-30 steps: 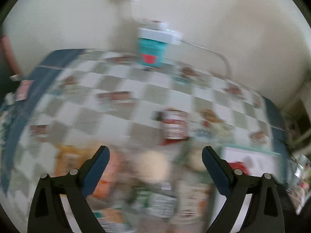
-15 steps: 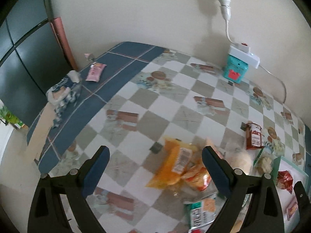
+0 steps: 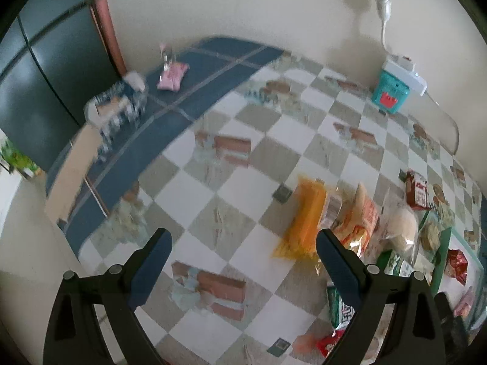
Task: Organize snacks
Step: 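Move both tools back over the snack pile, then grasp the green-white cracker packet with the left tool while the right tool grasps the red candy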
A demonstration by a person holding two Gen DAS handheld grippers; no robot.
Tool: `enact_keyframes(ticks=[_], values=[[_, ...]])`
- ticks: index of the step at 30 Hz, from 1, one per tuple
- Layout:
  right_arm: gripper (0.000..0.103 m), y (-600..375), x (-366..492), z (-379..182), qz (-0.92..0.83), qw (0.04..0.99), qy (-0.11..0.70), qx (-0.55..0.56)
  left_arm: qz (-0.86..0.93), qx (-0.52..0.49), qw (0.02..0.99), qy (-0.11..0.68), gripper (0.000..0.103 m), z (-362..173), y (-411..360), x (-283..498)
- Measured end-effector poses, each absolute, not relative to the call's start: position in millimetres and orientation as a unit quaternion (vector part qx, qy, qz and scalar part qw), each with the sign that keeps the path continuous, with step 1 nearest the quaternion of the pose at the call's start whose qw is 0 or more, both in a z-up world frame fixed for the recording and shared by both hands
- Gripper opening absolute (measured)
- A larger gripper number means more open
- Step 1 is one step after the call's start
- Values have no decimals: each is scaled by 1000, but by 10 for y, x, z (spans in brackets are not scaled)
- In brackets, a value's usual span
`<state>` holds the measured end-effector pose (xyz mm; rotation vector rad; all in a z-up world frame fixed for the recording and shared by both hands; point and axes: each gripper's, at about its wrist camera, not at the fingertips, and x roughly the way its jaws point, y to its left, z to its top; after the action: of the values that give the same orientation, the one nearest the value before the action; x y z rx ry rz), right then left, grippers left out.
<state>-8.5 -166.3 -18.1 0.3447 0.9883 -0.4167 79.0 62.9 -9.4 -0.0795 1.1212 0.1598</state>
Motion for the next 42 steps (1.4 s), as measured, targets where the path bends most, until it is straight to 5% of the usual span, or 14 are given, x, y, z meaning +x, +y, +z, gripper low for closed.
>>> enact_keyframes(ticks=[20, 42], values=[[103, -1348, -132, -823, -154, 767, 597, 180, -31, -34, 769, 637, 96, -770, 396, 664], [103, -1102, -35, -1091, -59, 755, 629, 177, -20, -45, 766, 641, 96, -794, 493, 719]])
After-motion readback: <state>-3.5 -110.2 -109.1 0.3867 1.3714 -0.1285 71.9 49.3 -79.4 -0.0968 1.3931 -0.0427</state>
